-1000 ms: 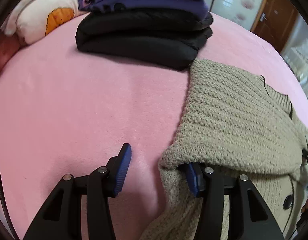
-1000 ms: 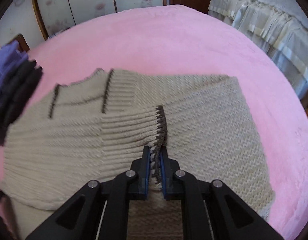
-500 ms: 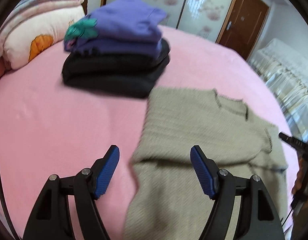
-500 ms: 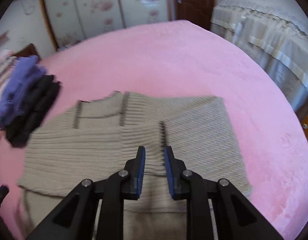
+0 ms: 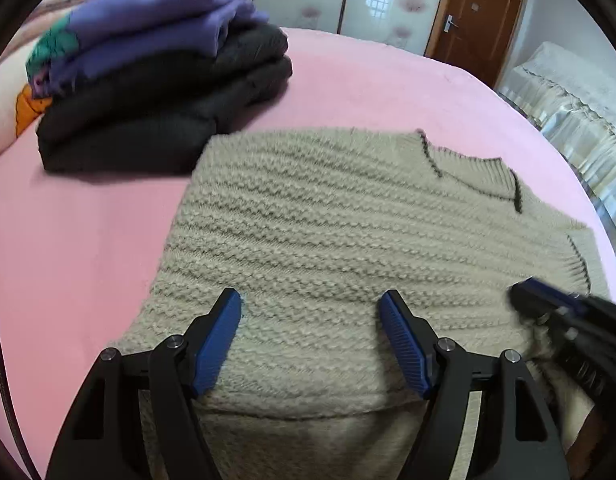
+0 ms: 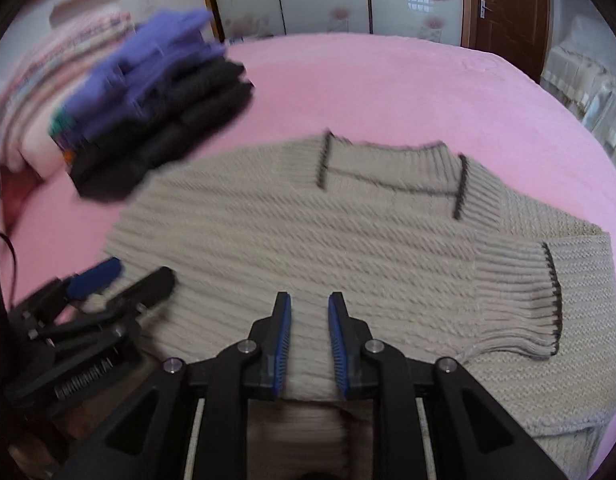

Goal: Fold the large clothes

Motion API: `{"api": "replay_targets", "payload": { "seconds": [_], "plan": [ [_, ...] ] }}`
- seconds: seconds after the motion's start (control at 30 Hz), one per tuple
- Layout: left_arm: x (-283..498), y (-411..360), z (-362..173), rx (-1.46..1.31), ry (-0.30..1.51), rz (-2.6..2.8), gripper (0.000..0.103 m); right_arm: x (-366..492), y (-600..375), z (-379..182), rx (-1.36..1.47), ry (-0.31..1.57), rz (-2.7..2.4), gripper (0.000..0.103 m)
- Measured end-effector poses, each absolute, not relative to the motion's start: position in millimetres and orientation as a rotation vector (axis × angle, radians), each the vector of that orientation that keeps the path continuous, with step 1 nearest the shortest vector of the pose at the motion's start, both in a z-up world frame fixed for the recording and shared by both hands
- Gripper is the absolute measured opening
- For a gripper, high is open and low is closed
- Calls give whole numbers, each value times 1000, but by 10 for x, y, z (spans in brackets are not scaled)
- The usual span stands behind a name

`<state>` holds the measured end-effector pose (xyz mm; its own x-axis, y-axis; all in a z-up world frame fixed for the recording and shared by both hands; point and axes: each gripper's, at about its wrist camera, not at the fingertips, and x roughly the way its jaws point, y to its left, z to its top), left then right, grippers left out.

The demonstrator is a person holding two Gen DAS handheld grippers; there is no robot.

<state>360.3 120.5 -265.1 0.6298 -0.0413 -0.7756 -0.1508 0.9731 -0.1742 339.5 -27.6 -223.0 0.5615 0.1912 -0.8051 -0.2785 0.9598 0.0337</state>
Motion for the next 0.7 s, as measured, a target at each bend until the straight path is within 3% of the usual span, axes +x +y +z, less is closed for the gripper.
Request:
{"api": "replay_targets", "payload": {
  "seconds": [0.1, 0.13, 0.17, 0.33, 0.7],
  "plan": [
    [3587, 1189, -2676, -195, 880, 45, 72, 3433, -663, -2294, -77, 921, 200, 11],
    [3590, 1177, -2691, -187, 881, 44, 72, 3455, -842, -2305, -56, 921, 170, 2],
    [3598, 1170, -2704, -182, 883, 42, 72, 3477, -1006, -2312, -36, 922, 150, 0],
    [3605, 1106, -2768, -144, 877, 61, 74, 3516, -1594, -2295, 147, 931, 141, 0],
    [3633, 1102, -2746, -146, 908, 63, 78, 3211, -1566, -2214, 192, 951, 127, 3]
  ]
}}
